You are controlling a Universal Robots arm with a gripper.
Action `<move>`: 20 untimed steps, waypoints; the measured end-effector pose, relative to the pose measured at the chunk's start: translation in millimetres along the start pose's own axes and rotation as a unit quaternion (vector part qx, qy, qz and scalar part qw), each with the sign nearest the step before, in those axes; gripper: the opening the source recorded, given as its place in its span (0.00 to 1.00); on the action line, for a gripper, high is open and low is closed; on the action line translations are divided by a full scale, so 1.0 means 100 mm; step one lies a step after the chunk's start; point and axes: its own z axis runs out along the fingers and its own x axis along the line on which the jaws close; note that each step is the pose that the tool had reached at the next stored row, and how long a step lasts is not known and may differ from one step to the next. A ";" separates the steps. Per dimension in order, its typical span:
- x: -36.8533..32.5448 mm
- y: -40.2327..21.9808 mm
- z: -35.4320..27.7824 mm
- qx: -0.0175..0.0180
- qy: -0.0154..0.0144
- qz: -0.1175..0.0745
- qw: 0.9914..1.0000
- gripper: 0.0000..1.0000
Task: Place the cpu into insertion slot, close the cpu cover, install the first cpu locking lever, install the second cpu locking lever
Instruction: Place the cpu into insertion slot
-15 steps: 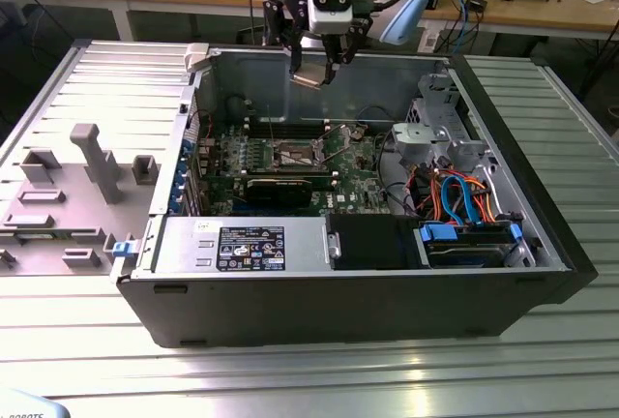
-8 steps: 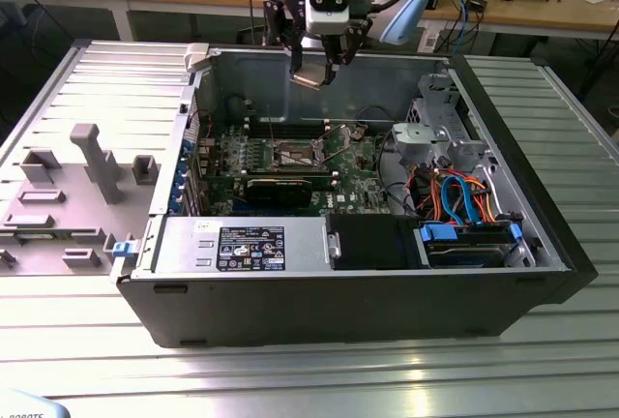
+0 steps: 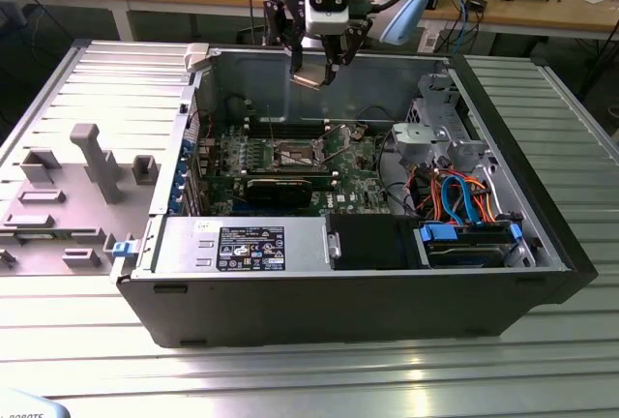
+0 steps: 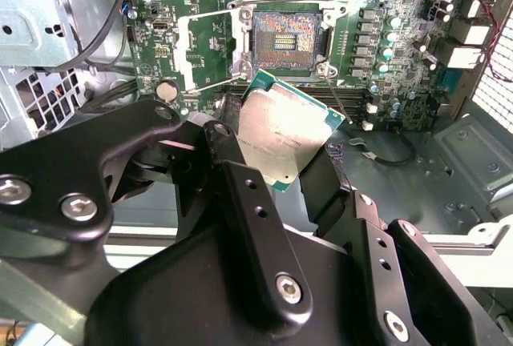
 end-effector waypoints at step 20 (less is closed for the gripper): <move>0.000 -0.001 0.009 -0.001 -0.005 0.062 0.998 0.54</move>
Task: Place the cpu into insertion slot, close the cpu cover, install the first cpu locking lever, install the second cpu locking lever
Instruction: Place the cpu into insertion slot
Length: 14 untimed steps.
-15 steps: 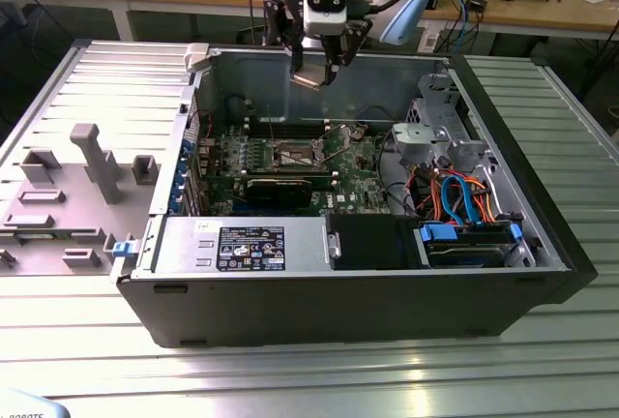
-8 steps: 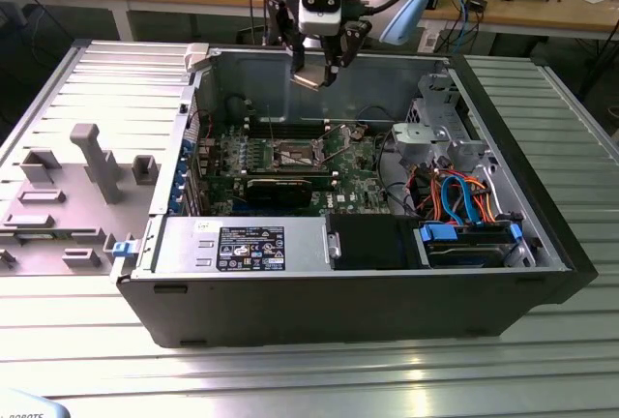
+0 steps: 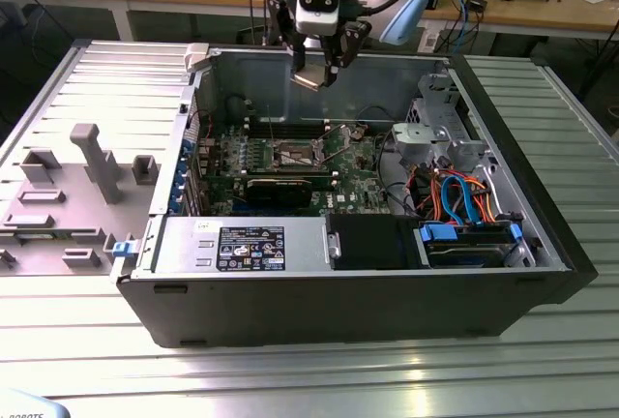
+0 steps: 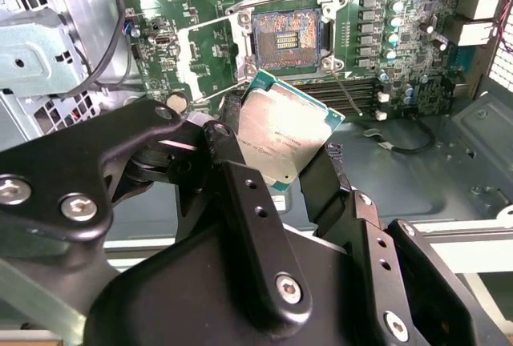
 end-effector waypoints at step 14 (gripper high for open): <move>0.000 0.000 0.000 0.000 -0.001 0.010 1.000 0.54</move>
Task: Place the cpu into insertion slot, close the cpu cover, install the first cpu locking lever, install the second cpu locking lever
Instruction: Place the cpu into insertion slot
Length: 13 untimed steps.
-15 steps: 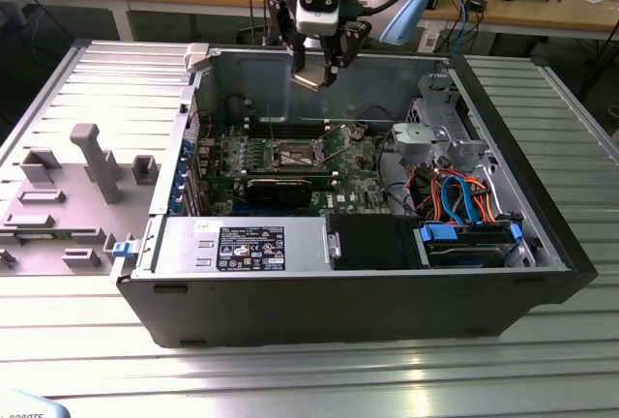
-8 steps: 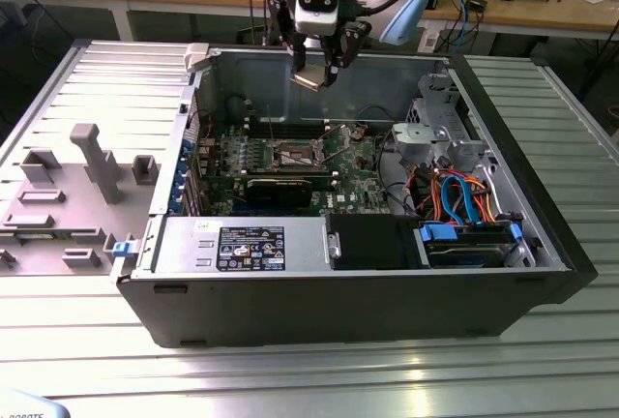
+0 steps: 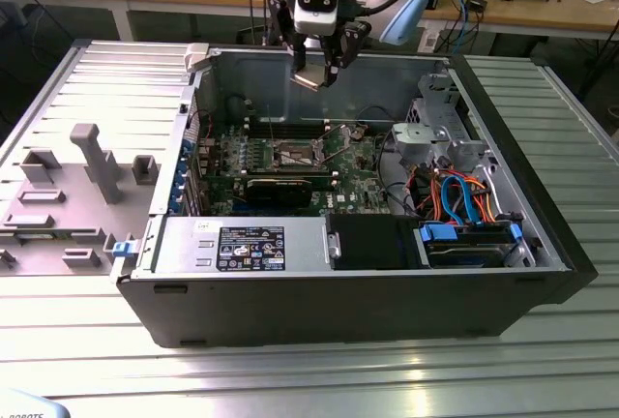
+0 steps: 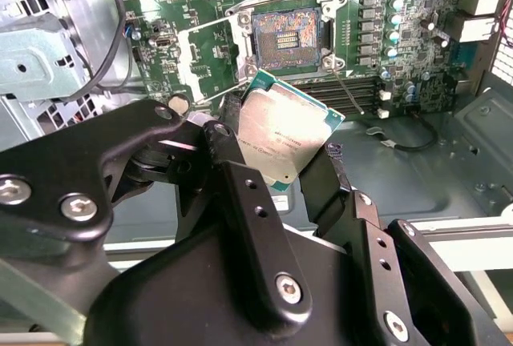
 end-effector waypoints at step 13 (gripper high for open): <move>0.000 0.000 0.000 0.000 -0.001 0.008 1.000 0.54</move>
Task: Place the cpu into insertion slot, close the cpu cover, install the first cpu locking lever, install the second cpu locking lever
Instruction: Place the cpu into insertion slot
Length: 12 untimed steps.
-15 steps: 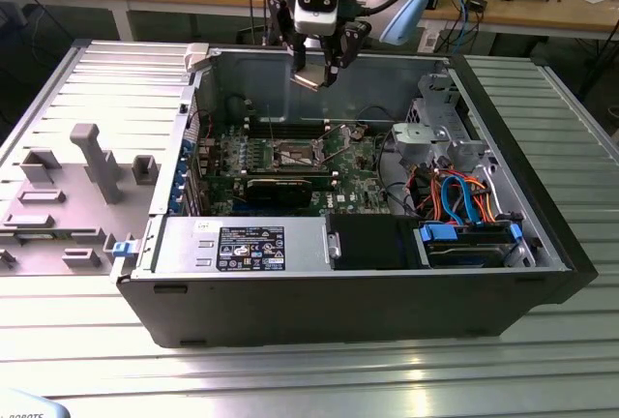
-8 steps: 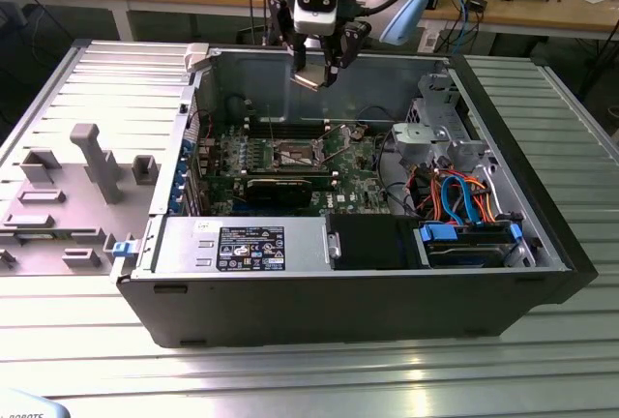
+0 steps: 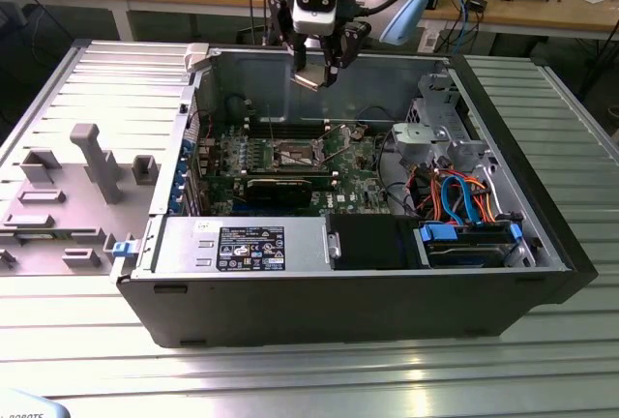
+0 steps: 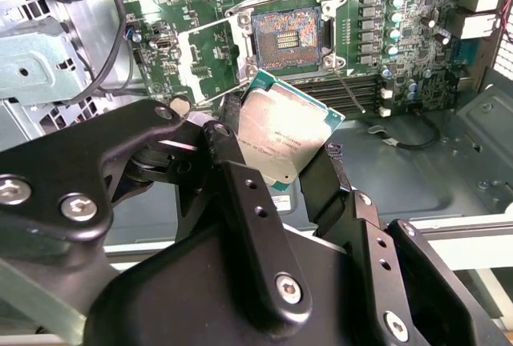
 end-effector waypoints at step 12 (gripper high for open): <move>0.000 0.000 0.000 0.000 -0.001 0.007 1.000 0.54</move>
